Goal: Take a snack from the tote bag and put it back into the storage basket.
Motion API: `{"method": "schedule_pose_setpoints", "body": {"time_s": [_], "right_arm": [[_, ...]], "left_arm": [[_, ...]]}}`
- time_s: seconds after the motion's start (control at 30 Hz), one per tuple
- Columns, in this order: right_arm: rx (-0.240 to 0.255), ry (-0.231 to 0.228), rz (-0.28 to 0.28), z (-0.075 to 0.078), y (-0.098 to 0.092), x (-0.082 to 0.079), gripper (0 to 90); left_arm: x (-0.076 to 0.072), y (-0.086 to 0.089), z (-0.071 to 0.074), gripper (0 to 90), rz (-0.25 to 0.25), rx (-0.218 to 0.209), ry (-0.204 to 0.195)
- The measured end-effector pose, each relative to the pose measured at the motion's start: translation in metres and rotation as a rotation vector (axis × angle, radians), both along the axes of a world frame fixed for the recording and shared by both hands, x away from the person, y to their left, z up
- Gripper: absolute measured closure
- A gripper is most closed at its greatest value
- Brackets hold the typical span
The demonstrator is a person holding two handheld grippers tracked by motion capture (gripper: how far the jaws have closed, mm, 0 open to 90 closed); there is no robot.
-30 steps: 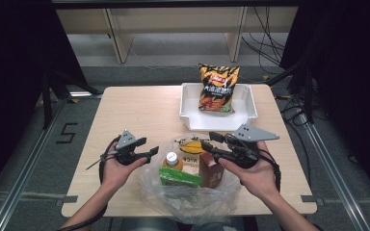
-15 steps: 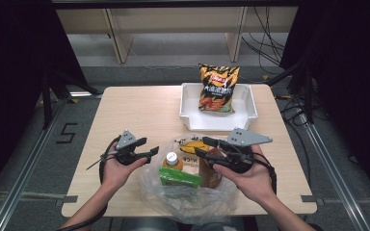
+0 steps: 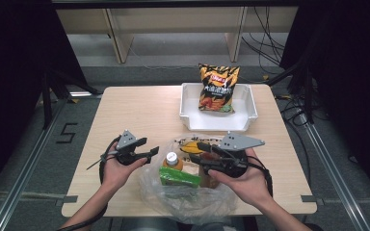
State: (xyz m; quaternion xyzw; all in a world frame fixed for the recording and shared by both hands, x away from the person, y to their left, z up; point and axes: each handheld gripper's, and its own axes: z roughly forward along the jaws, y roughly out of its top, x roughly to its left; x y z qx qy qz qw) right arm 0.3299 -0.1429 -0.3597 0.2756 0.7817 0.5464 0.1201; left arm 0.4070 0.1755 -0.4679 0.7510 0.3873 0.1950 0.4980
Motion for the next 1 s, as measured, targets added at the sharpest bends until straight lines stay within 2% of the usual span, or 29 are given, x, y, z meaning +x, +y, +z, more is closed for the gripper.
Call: {"method": "schedule_pose_setpoints", "body": {"time_s": [0.03,0.07,0.17,0.2,0.23,0.3,0.4,0.43,0.5,0.53,0.6,0.63,0.67,0.73,0.8,0.87,0.93,0.97,1.0], "right_arm": [[-0.008,-0.023,-0.006,0.0,0.0,0.0,54.5],[-0.015,0.003,-0.002,0.001,0.0,-0.001,54.5],[-0.015,-0.035,0.016,-0.001,0.002,0.0,54.4],[-0.019,-0.015,0.021,-0.001,0.003,-0.001,54.4],[-0.029,-0.016,0.021,-0.002,0.003,-0.002,54.3],[-0.021,0.005,0.02,-0.003,0.005,-0.004,54.2],[-0.039,-0.02,0.036,-0.004,0.006,-0.002,54.2],[-0.016,0.017,0.032,-0.005,0.008,-0.004,54.1],[-0.04,0.009,0.034,-0.006,0.007,-0.004,54.0],[-0.029,0.001,0.048,-0.007,0.009,-0.003,54.0],[-0.038,0.008,0.049,-0.008,0.009,-0.004,53.9],[-0.043,-0.009,0.051,-0.008,0.009,-0.003,53.8],[-0.037,-0.009,0.034,-0.01,0.01,-0.004,53.9],[-0.044,0.012,0.047,-0.01,0.011,-0.006,53.7],[-0.044,0.013,0.046,-0.01,0.012,-0.007,53.7],[-0.041,-0.022,0.07,-0.009,0.012,-0.005,53.5],[-0.036,0.014,0.069,-0.009,0.013,-0.007,53.4],[-0.052,0.026,0.048,-0.008,0.011,-0.009,53.4],[-0.045,-0.002,0.061,-0.01,0.012,-0.008,53.4]], "left_arm": [[0.0,0.0,0.0,35.1,0.0,-0.002,0.0],[0.0,0.0,0.0,35.1,0.0,0.0,-0.001],[0.0,0.0,0.0,35.1,-0.004,-0.003,0.0],[0.0,0.0,0.0,35.1,-0.004,-0.003,0.0],[0.0,0.0,0.0,35.1,-0.003,-0.005,0.001],[0.0,0.0,0.0,35.1,-0.004,-0.003,0.0],[0.0,-0.001,-0.001,35.1,-0.001,-0.002,0.002],[0.0,-0.001,-0.001,35.1,-0.001,-0.001,0.002],[0.0,0.0,0.0,35.1,-0.002,0.0,0.001],[0.0,0.0,-0.001,35.1,-0.001,-0.001,0.001],[0.0,0.0,-0.001,35.1,-0.001,-0.001,0.002],[0.0,0.0,-0.001,35.1,-0.002,0.0,0.0],[0.0,0.0,-0.001,35.1,-0.001,-0.001,0.001],[0.0,0.0,-0.001,35.1,-0.005,-0.004,0.002],[0.0,0.0,-0.001,35.1,-0.005,-0.004,0.0],[0.001,0.0,-0.001,35.1,-0.005,-0.003,0.0],[0.0,0.0,0.0,35.1,-0.001,0.0,0.0],[0.0,0.0,-0.001,35.2,-0.002,-0.002,0.001],[0.0,0.0,-0.001,35.1,-0.002,-0.002,0.002]]}}
